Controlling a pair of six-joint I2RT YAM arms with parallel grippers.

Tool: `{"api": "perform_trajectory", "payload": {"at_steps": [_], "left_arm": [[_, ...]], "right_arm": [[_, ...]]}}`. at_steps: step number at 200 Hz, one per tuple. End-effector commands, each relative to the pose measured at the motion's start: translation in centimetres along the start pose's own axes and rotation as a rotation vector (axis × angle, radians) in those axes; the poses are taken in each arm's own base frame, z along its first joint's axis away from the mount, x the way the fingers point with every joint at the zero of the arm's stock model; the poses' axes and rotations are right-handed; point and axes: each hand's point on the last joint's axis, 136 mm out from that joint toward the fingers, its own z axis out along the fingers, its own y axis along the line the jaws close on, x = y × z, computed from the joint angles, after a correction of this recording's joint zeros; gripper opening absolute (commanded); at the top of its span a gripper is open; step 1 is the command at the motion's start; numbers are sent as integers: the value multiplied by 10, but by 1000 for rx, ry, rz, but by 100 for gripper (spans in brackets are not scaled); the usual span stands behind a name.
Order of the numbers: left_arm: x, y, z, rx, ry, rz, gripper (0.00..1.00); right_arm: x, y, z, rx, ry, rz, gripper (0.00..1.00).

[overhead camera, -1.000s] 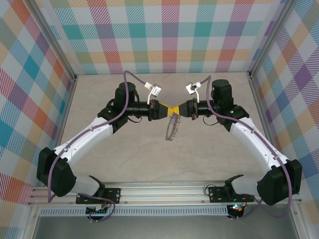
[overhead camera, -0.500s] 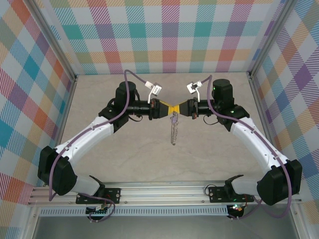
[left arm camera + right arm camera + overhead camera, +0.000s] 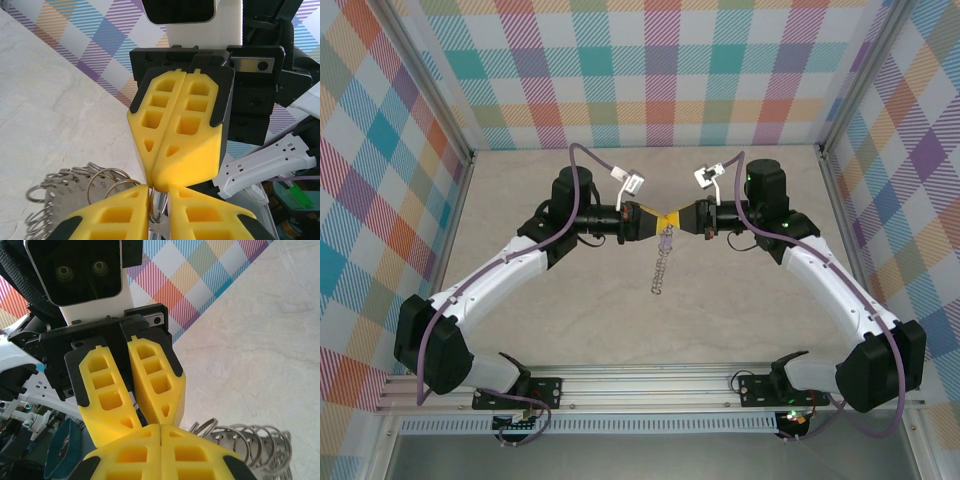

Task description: Put the keys on the keyring

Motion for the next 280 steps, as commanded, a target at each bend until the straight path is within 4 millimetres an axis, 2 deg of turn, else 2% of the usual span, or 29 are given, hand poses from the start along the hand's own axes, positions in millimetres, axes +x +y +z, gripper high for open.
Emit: {"api": "perform_trajectory", "payload": {"at_steps": [1,43,76,105,127,144,179,199,231,280], "left_arm": [[-4,-20,-1,69,-11,45,14],[0,-24,4,90,1,51,0],[-1,-22,7,57,-22,45,0],[-12,-16,0,-12,-113,42,0],[-17,-20,-7,-25,-169,49,0],[-20,-25,-13,-23,-202,57,0],[-23,-34,-23,-22,-250,88,0],[-23,-38,-27,-15,-272,107,0],[-26,-45,-31,4,-291,126,0],[-31,-50,-27,50,-294,127,0]], "right_arm": [[-4,5,-1,-20,-19,-37,0],[-6,5,0,-25,-24,-31,0],[-11,8,-2,-16,-45,-27,0],[-20,15,-15,38,-100,-52,39],[-23,20,-31,85,-151,-73,45],[-22,16,-41,132,-203,-70,47],[-6,-12,-58,286,-317,-31,55],[7,-19,-59,294,-342,-12,56],[25,-15,-57,260,-349,-31,57],[37,-3,-46,214,-335,-79,60]]}}
